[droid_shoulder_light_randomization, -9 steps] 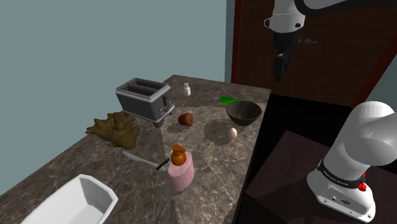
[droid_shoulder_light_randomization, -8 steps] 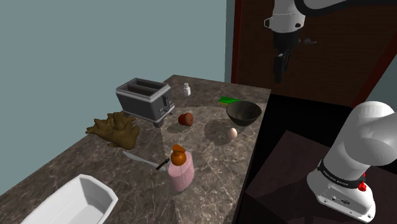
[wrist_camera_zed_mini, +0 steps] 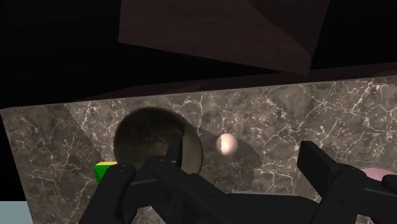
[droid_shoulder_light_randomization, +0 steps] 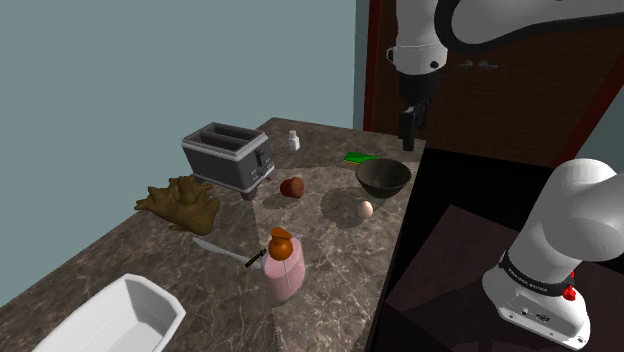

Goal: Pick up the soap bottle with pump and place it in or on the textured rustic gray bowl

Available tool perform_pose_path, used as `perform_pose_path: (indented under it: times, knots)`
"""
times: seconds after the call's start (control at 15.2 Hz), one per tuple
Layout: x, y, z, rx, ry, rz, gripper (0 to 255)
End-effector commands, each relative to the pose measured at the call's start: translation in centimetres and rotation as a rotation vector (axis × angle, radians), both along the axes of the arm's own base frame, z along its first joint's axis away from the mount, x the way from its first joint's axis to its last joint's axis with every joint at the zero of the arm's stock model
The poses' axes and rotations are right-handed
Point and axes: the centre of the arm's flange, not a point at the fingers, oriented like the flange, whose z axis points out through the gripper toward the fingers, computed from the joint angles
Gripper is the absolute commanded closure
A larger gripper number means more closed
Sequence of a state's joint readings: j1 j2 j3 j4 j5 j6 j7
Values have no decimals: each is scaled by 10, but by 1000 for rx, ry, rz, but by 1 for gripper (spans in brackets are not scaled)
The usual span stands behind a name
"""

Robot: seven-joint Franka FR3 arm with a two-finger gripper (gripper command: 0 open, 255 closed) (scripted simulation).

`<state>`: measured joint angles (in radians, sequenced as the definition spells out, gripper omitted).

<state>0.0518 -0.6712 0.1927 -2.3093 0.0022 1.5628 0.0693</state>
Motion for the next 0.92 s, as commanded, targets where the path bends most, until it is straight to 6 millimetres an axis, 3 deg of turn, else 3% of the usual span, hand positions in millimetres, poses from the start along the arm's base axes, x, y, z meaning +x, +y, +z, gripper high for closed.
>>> perform_pose_path:
  times: [0.0,0.86]
  knots:
    - [6,27,-10,-4,-7,-7,0]
    - [51,187,-62,-33,-48,-44,0]
